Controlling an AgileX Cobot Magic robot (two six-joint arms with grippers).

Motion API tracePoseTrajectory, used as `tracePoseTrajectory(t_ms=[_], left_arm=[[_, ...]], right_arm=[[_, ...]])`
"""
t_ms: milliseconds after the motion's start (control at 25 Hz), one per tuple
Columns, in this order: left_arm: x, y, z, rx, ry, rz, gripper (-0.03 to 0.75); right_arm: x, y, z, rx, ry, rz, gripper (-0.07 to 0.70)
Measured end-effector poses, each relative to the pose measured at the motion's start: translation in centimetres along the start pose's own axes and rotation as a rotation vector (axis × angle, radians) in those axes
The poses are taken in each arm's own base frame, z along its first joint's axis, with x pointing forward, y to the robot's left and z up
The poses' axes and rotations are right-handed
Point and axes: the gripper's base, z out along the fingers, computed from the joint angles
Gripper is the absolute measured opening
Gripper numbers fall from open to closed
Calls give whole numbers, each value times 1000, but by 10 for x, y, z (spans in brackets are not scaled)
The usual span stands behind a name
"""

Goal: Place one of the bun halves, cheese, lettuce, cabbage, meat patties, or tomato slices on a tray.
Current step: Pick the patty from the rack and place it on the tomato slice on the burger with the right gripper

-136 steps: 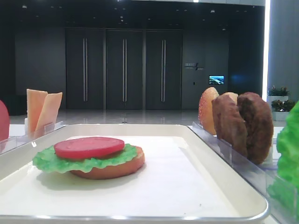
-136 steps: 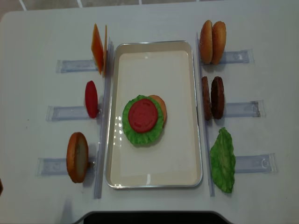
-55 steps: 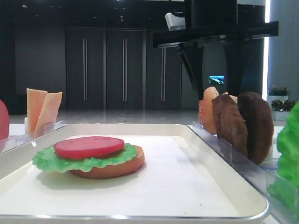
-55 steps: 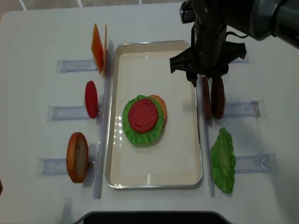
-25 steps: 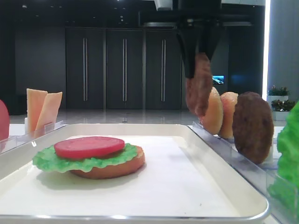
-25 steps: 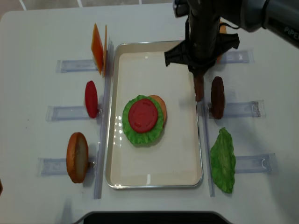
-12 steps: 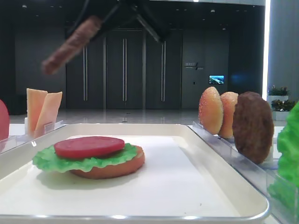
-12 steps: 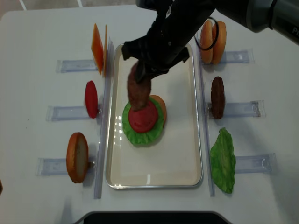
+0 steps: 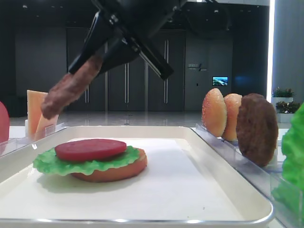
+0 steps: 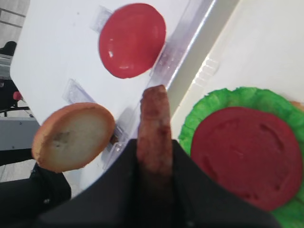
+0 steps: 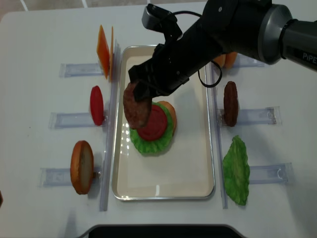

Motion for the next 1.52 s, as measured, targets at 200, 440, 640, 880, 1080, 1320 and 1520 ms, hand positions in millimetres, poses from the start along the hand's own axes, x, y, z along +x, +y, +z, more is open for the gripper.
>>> tracePoseTrajectory(t_ms=[200, 440, 640, 880, 1080, 1320, 1520], left_arm=[[0, 0, 0, 0, 0, 0, -7], [0, 0, 0, 0, 0, 0, -7], [0, 0, 0, 0, 0, 0, -7], [0, 0, 0, 0, 0, 0, -7], [0, 0, 0, 0, 0, 0, -7], [0, 0, 0, 0, 0, 0, -7], [0, 0, 0, 0, 0, 0, -7]], right_arm=[[9, -14, 9, 31, 12, -3, 101], [16, -27, 16, 73, -2, 13, 101], [15, -27, 17, 70, -11, 25, 101], [17, -34, 25, 76, -3, 50, 101], [17, -35, 25, 84, 1, 42, 102], [18, -39, 20, 108, 25, 2, 295], [12, -32, -1, 140, 17, -54, 396]])
